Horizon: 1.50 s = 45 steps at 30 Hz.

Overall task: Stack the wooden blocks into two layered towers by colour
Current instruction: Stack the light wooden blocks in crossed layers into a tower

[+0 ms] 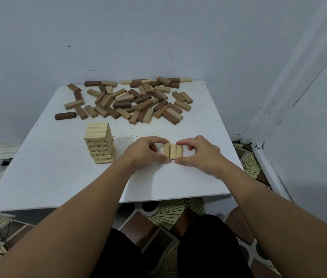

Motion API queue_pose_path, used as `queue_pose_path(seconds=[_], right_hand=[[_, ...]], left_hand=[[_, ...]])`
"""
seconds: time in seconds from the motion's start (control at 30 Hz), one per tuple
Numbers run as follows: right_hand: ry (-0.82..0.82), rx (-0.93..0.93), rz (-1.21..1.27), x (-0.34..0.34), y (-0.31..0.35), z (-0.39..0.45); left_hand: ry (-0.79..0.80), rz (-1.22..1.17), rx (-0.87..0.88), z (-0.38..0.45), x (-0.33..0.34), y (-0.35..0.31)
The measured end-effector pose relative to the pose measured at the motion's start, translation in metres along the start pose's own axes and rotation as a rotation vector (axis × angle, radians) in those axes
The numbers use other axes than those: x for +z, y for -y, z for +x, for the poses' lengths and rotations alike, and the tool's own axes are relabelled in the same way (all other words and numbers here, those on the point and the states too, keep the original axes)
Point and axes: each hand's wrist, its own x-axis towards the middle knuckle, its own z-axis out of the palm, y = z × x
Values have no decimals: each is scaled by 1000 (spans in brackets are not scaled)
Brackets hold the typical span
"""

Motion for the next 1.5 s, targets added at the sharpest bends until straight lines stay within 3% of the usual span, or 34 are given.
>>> queue_pose_path(seconds=[0.17,0.53,1.5], right_hand=[[5,8,-3,1,0,-1],[11,20,-15,-1,1,0],[33,-8,-97,4,-3,6]], left_hand=[[-41,70,24,-5,4,1],[67,88,-25,5,-1,-6],[17,161,60,-4,1,-8]])
